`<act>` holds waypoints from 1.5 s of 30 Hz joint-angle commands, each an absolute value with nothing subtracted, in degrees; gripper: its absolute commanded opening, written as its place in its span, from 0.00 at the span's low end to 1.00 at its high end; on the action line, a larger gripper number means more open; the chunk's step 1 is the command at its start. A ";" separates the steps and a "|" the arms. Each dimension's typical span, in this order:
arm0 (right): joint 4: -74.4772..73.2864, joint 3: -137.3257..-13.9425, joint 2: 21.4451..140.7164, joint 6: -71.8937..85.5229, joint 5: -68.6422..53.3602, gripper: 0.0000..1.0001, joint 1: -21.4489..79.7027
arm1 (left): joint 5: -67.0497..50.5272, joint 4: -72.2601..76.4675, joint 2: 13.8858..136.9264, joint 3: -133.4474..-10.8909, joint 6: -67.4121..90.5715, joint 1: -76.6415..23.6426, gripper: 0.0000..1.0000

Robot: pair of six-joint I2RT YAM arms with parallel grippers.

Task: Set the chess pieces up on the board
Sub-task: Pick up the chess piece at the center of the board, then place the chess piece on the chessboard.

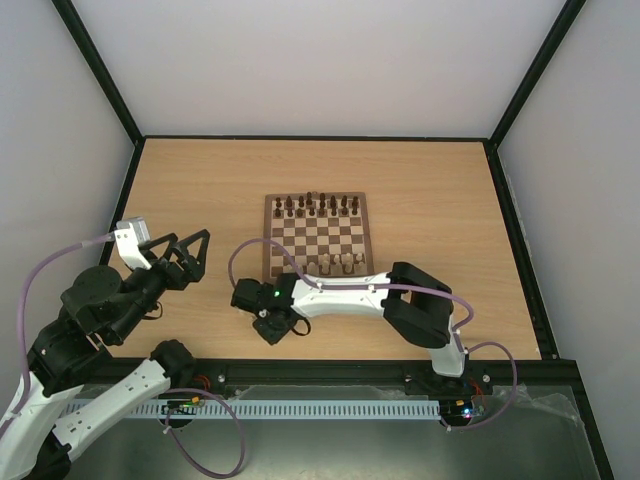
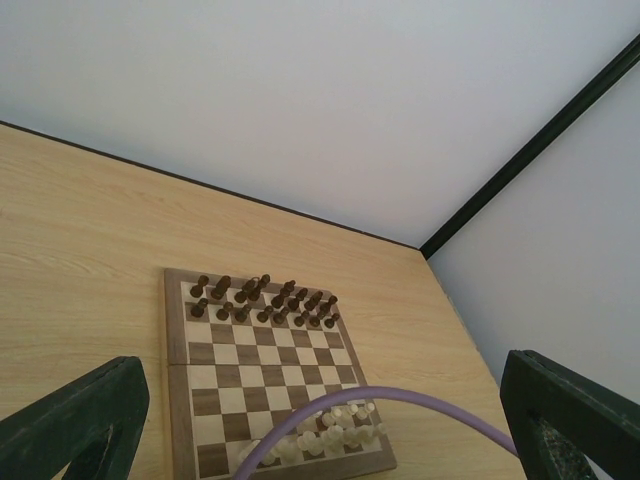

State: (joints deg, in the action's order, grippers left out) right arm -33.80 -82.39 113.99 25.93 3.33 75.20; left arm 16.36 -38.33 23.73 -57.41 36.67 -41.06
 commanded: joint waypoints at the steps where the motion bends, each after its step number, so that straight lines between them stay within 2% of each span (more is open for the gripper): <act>1: -38.89 -86.11 113.63 25.39 6.58 0.13 73.55 | 16.57 -38.46 23.42 -57.21 36.77 -40.77 0.99; 11: -43.40 -96.45 115.80 21.21 7.32 0.13 63.95 | 16.96 -38.79 23.12 -57.30 36.67 -40.76 0.99; 21: -46.90 -106.70 123.33 18.99 7.25 0.13 59.99 | 17.22 -39.02 23.11 -57.30 36.57 -40.77 0.99; 45: -45.93 -106.17 126.23 18.38 7.78 0.17 58.01 | 17.31 -38.70 23.39 -56.76 36.80 -40.78 0.99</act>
